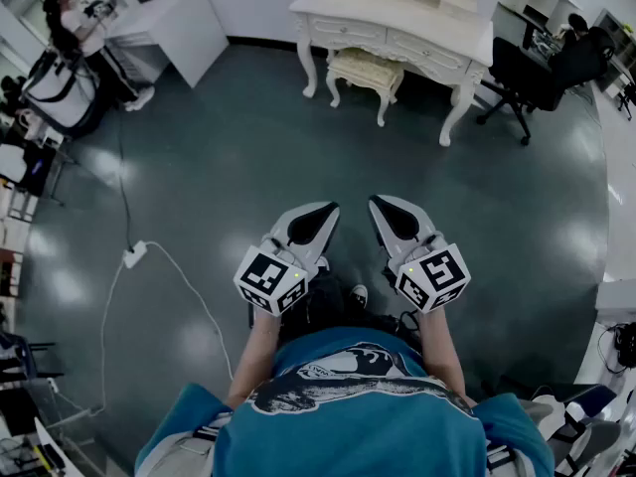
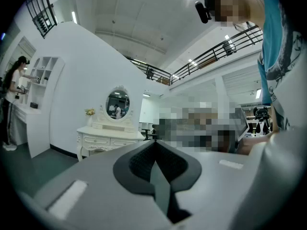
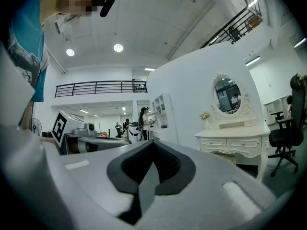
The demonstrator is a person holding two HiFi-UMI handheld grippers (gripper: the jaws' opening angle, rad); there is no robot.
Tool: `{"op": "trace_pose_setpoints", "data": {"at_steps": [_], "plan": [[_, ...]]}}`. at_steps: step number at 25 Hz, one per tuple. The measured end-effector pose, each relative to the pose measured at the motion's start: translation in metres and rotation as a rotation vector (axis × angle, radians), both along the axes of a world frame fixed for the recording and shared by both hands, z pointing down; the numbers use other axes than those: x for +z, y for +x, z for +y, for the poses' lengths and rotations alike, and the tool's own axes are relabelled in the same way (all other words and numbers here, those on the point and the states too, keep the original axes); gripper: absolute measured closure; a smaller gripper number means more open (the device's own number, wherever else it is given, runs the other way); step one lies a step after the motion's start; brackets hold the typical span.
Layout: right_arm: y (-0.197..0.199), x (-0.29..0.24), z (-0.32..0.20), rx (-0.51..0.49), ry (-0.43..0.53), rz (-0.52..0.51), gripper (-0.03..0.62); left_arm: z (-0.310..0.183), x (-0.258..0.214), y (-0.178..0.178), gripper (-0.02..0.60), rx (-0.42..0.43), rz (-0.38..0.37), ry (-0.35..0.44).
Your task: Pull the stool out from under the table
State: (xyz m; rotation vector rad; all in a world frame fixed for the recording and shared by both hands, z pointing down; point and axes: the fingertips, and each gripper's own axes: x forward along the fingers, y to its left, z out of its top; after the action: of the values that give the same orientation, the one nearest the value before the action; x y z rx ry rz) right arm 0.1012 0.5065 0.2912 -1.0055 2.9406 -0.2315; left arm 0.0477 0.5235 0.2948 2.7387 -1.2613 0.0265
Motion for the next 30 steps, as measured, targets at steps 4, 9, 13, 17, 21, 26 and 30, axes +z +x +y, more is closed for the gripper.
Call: {"op": "trace_pose_setpoints", "data": {"at_steps": [4, 9, 13, 17, 21, 26, 30], "plan": [[0.002, -0.001, 0.007, -0.003, 0.007, -0.011, 0.592, 0.01, -0.001, 0.0, 0.568, -0.008, -0.009, -0.002], [-0.001, 0.0, 0.007, -0.01, -0.002, -0.037, 0.592, 0.013, -0.003, -0.006, 0.568, -0.017, -0.017, -0.004], [-0.002, 0.0, 0.001, -0.025, -0.045, -0.077, 0.592, 0.009, -0.008, -0.008, 0.568, -0.018, -0.003, -0.007], [-0.001, 0.0, 0.0, -0.013, -0.062, -0.103, 0.589, 0.002, -0.013, -0.012, 0.568, -0.017, -0.05, -0.002], [0.005, 0.004, -0.011, 0.004, -0.074, -0.129, 0.572, -0.013, -0.009, -0.005, 0.568, 0.001, -0.07, -0.009], [0.018, 0.014, -0.04, 0.048, -0.096, -0.134, 0.572, -0.041, 0.002, 0.007, 0.568, 0.034, -0.103, -0.016], [0.022, 0.022, -0.075, 0.075, -0.117, -0.136, 0.572, -0.076, 0.01, 0.003, 0.567, 0.044, -0.087, -0.027]]}}
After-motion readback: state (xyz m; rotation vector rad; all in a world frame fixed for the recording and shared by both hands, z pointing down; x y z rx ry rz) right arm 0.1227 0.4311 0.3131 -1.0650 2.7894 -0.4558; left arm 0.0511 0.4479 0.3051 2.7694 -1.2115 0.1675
